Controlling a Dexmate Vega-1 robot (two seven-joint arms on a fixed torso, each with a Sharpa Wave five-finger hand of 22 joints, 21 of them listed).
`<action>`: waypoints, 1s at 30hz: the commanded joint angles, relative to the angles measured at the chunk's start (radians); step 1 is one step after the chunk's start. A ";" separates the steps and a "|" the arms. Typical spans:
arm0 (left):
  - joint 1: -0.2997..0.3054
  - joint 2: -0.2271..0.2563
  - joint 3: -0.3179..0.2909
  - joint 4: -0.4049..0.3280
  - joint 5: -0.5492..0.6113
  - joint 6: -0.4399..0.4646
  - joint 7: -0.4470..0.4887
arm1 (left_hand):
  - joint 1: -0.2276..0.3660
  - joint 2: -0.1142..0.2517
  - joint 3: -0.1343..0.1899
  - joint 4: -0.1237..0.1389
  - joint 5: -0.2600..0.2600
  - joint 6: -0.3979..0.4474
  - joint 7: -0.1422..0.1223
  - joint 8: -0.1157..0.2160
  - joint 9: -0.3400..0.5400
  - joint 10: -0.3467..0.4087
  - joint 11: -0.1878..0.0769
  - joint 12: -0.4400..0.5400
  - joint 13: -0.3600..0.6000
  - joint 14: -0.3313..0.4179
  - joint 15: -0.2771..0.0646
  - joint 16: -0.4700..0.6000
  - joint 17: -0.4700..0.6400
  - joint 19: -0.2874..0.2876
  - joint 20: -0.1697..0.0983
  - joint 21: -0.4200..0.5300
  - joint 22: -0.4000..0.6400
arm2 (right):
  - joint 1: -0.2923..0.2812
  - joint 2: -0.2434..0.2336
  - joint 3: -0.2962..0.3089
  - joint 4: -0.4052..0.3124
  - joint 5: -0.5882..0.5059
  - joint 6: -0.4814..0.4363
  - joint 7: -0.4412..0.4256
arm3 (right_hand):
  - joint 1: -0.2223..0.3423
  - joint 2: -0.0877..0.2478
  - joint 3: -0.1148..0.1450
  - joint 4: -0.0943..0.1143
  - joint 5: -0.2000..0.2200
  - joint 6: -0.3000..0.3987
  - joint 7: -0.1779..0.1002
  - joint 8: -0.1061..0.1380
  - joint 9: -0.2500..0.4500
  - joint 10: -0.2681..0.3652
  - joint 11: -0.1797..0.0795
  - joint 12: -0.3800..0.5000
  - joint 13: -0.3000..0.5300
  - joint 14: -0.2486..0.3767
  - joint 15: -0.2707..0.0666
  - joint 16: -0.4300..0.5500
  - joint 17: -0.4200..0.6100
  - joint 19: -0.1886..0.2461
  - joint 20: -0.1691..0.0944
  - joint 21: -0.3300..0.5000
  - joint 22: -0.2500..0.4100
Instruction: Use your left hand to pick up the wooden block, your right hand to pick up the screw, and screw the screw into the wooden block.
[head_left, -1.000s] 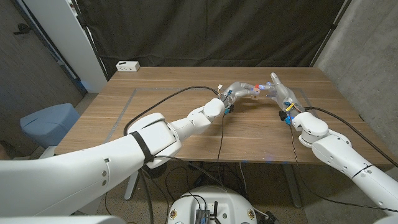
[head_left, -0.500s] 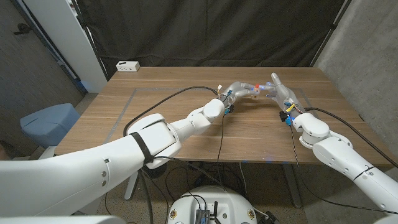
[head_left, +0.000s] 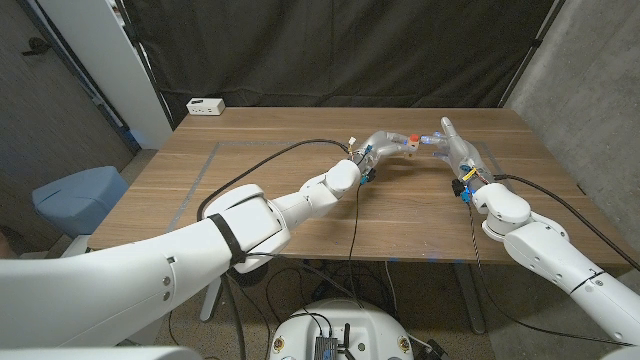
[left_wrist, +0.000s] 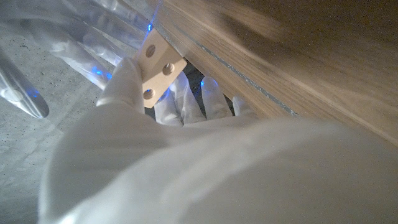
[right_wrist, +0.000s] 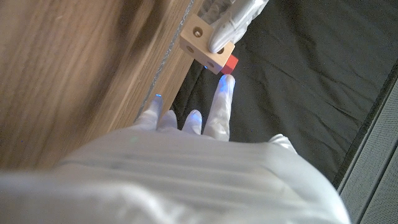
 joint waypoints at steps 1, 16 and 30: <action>0.006 0.005 -0.003 -0.003 0.010 -0.026 0.007 | 0.003 0.095 0.064 0.055 0.006 0.078 0.016 0.009 0.006 0.014 -0.008 0.022 0.007 0.014 -0.087 0.002 0.003 0.010 0.001 0.006 0.005 | -0.004 0.009 0.006 0.001 -0.008 -0.008 -0.022 | 0.009 -0.002 -0.003 -0.006 0.005 -0.021 0.000 -0.012 0.003 -0.008 0.001 -0.005 0.002 0.000 0.014 0.003 0.004 0.005 0.005 0.004 0.004; 0.009 0.003 -0.006 -0.004 0.015 -0.034 0.005 | 0.002 0.096 0.065 0.055 0.006 0.077 0.014 0.008 0.006 0.013 -0.009 0.022 0.007 0.013 -0.087 0.002 0.003 0.011 0.002 0.006 0.005 | 0.016 -0.001 -0.001 0.022 -0.002 0.004 0.031 | 0.005 -0.007 -0.011 -0.003 0.003 -0.131 -0.035 -0.041 0.005 -0.070 -0.009 -0.016 0.002 -0.034 0.024 -0.011 0.006 -0.015 0.008 -0.007 0.004; 0.010 0.003 -0.004 -0.005 0.019 -0.039 0.005 | 0.003 0.094 0.064 0.054 0.006 0.078 0.015 0.009 0.006 0.015 -0.009 0.023 0.008 0.013 -0.087 0.002 0.003 0.010 0.001 0.006 0.005 | 0.042 -0.010 -0.019 0.043 0.007 0.012 0.086 | -0.004 -0.010 -0.020 0.003 0.002 -0.202 -0.054 -0.044 0.005 -0.122 -0.007 -0.017 0.002 -0.077 0.028 -0.018 0.008 -0.053 0.009 -0.013 0.004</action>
